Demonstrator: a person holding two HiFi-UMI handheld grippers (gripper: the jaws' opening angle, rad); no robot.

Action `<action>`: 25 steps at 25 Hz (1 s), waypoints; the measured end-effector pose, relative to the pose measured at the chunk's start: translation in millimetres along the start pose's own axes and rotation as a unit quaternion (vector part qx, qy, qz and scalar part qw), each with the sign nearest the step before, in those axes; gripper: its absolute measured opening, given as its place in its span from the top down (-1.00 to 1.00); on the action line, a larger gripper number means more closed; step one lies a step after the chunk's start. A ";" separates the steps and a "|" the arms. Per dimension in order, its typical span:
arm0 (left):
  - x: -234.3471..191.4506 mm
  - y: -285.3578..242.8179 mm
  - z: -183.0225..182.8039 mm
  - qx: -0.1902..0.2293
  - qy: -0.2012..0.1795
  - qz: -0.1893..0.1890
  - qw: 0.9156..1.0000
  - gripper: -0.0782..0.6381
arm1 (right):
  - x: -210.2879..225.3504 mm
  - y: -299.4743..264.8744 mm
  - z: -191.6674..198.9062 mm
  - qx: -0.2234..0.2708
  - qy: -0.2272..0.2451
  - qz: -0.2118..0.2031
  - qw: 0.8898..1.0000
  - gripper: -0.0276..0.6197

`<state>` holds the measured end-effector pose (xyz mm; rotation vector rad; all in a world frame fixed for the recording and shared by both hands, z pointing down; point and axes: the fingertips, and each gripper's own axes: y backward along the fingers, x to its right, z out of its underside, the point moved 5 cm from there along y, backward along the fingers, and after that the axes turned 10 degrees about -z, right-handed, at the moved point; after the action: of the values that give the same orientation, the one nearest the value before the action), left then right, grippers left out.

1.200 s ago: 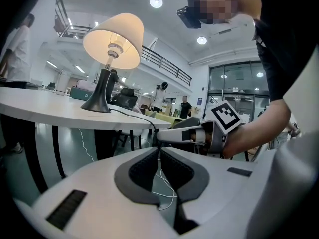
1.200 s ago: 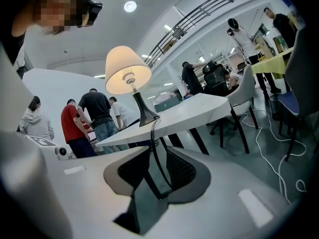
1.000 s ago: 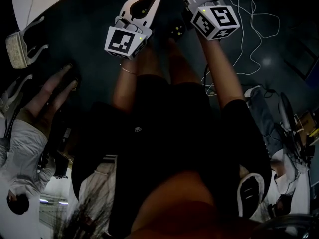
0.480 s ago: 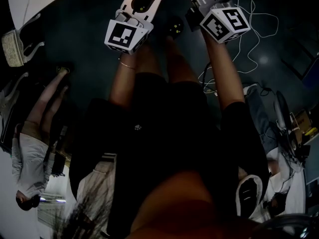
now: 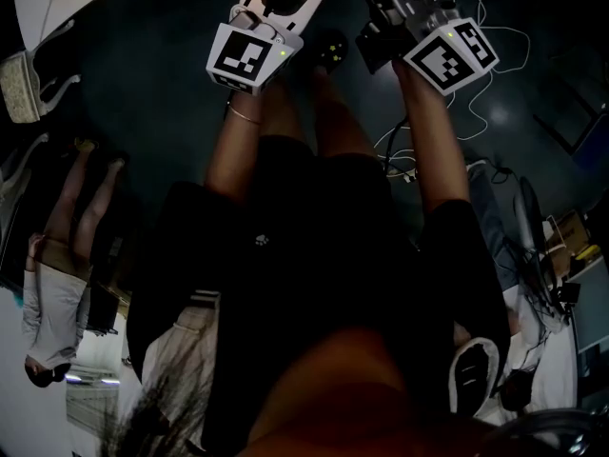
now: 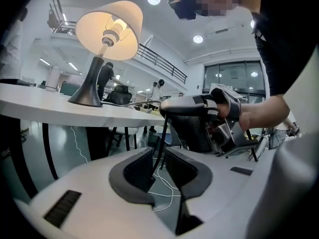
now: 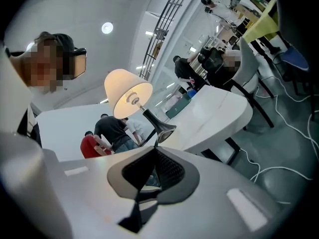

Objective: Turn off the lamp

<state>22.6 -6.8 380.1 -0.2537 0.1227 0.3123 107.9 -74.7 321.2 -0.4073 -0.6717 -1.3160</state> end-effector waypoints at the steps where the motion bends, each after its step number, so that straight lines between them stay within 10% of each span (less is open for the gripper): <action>1: 1.8 -6.3 -0.4 0.001 0.001 0.001 1.000 0.60 | 3.4 1.7 -2.0 0.002 -0.006 -0.002 1.000 0.88; 14: -3.8 -57.5 2.5 0.005 0.008 0.015 1.000 0.61 | 41.9 -5.9 -10.2 0.043 -0.089 -0.030 0.995 0.88; 25: -10.4 -100.1 8.5 -0.001 -0.011 0.028 1.000 0.74 | 90.5 -2.2 -21.6 0.005 0.023 0.013 1.000 0.84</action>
<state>45.3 -99.7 412.7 -0.2495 0.1087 0.3699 120.1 -156.3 364.3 -0.3761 -0.6330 -1.2923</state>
